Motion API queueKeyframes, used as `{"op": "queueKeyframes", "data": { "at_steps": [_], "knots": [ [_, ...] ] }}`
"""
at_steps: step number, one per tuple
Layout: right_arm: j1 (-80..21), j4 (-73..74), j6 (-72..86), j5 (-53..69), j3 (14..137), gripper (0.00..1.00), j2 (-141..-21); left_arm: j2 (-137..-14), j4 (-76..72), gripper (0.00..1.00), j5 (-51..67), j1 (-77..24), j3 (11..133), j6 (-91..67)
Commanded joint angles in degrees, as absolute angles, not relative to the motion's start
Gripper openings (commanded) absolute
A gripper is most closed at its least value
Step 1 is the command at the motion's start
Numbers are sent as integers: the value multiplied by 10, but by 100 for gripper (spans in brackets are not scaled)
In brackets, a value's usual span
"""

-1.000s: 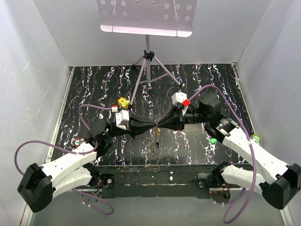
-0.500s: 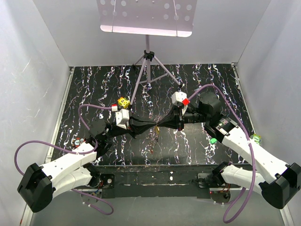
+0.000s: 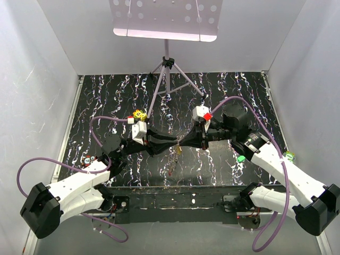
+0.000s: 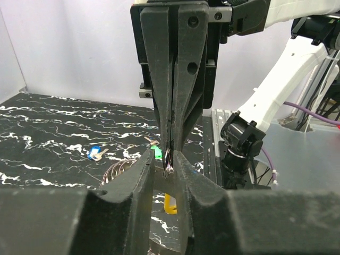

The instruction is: Put the keys on the keyring

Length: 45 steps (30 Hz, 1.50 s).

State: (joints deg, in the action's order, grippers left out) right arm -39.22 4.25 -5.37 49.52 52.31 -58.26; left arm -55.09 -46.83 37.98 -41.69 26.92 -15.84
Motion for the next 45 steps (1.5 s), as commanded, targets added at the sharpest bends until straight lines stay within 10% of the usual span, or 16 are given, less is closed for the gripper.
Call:
{"op": "queueKeyframes", "data": {
  "at_steps": [1, 9, 17, 30, 45],
  "knots": [
    [-388, 68, -80, 500, 550, 1, -567, -548, -477, 25, 389, -415, 264, -179],
    [-387, 207, -191, 514, 582, 1, -567, -498, -260, 61, 438, -413, 314, -64],
    [-387, 490, -391, 493, 677, 1, -598, -502, -29, 74, 468, -413, 407, 76],
    [-387, 573, -447, 460, 707, 1, -616, -618, -280, 59, 533, -424, 410, -112],
    [-385, 548, -414, 455, 698, 1, -621, -642, -155, 50, 440, -500, 452, -38]
  ]
}}
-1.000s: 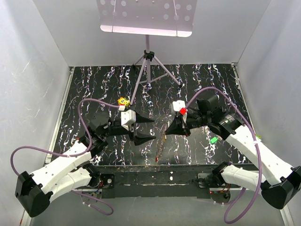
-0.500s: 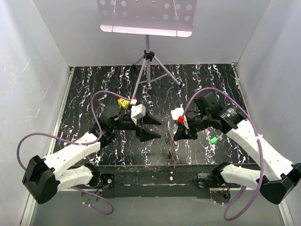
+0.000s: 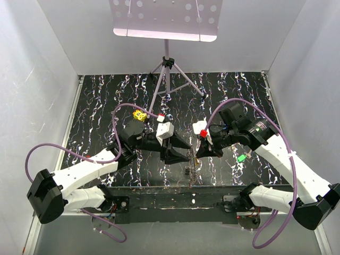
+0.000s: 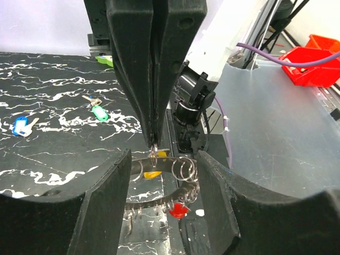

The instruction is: Put the keys on the keyring

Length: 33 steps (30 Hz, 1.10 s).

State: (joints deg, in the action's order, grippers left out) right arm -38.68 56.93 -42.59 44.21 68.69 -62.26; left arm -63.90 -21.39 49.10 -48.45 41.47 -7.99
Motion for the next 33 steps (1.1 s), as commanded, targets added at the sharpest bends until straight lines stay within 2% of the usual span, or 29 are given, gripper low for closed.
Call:
{"op": "queueKeyframes", "data": {
  "at_steps": [1, 33],
  "knots": [
    [-386, 548, -413, 457, 698, 1, -621, -644, -142, 50, 428, -504, 456, -33],
    [-379, 537, -400, 459, 690, 1, -620, -684, -40, 27, 403, -542, 515, -3]
  ]
}}
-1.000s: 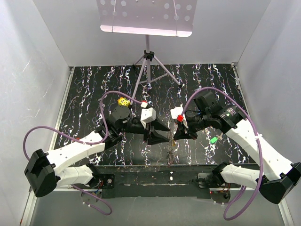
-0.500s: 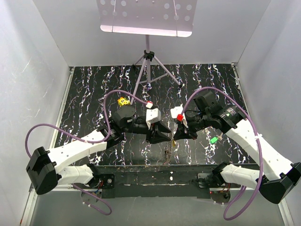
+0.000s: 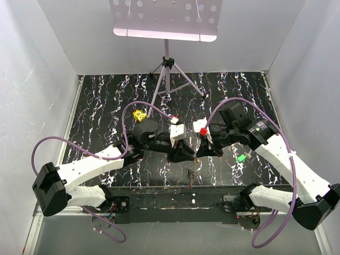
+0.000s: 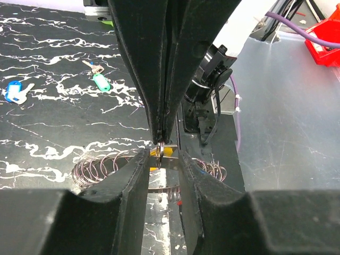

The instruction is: Put the keys on the keyring

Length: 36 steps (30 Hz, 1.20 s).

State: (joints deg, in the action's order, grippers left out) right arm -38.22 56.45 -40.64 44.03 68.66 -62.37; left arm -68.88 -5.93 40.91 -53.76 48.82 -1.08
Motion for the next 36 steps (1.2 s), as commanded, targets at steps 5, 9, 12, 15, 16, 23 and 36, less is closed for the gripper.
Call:
{"op": "queueKeyframes", "data": {
  "at_steps": [5, 9, 12, 15, 16, 23, 36],
  "knots": [
    [-380, 536, -398, 461, 690, 1, -619, -685, -39, 24, 401, -543, 519, -3],
    [-380, 536, -399, 459, 688, 1, -618, -686, -40, 24, 396, -544, 520, -2],
    [-380, 535, -398, 461, 686, 1, -617, -686, -40, 22, 393, -545, 520, -3],
    [-379, 534, -396, 459, 687, 1, -616, -686, -40, 17, 392, -546, 520, -3],
    [-380, 534, -396, 459, 687, 1, -615, -688, -40, 14, 392, -546, 520, -3],
    [-378, 528, -389, 458, 683, 1, -610, -686, -41, 0, 397, -548, 520, -2],
    [-304, 301, -204, 579, 567, 66, -445, -555, -364, 0, 338, -548, 339, -60]
  ]
}}
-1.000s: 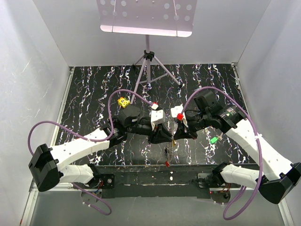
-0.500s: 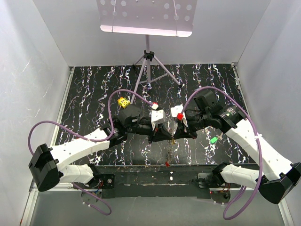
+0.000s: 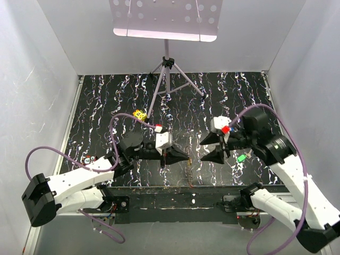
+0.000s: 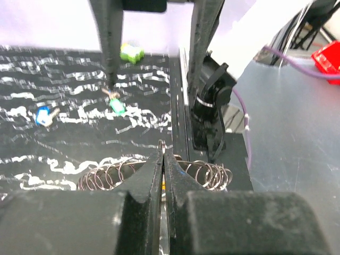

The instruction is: Put the keys on the keyring

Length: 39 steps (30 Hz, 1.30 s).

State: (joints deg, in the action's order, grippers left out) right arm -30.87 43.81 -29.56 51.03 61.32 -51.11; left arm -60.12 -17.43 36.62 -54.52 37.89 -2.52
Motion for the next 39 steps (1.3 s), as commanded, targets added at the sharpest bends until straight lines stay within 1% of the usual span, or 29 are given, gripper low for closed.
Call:
{"op": "queueKeyframes", "data": {
  "at_steps": [1, 6, 11, 15, 18, 21, 23, 25, 30, 32, 35, 37, 39],
  "knots": [
    [-303, 268, -177, 581, 551, 66, -433, -551, -386, 0, 329, -547, 332, -68],
    [-304, 144, -54, 584, 541, 65, -431, -557, -480, 0, 309, -548, 315, -122],
    [-304, 62, 22, 578, 562, 63, -446, -591, -590, 0, 299, -548, 310, -178],
    [-304, 74, 36, 565, 572, 59, -448, -620, -644, 0, 300, -547, 313, -206],
    [-304, 84, 42, 570, 580, 53, -447, -633, -655, 0, 306, -548, 312, -213],
    [-304, 98, 42, 582, 584, 45, -451, -635, -655, 0, 308, -547, 313, -216],
    [-304, 112, 35, 589, 586, 42, -452, -631, -648, 0, 308, -547, 312, -214],
    [-304, 127, 21, 591, 588, 40, -452, -628, -642, 0, 308, -548, 313, -211],
    [-304, 155, 2, 585, 590, 39, -453, -623, -633, 0, 308, -548, 313, -209],
    [-304, 154, 2, 585, 591, 35, -454, -626, -632, 0, 310, -547, 316, -210],
    [-303, 150, 2, 587, 590, 25, -457, -627, -632, 0, 310, -547, 316, -213],
    [-304, 149, 2, 586, 588, 17, -458, -625, -632, 0, 311, -547, 317, -213],
    [-304, 149, 1, 585, 585, 11, -459, -624, -632, 0, 310, -548, 317, -214]
  ]
}}
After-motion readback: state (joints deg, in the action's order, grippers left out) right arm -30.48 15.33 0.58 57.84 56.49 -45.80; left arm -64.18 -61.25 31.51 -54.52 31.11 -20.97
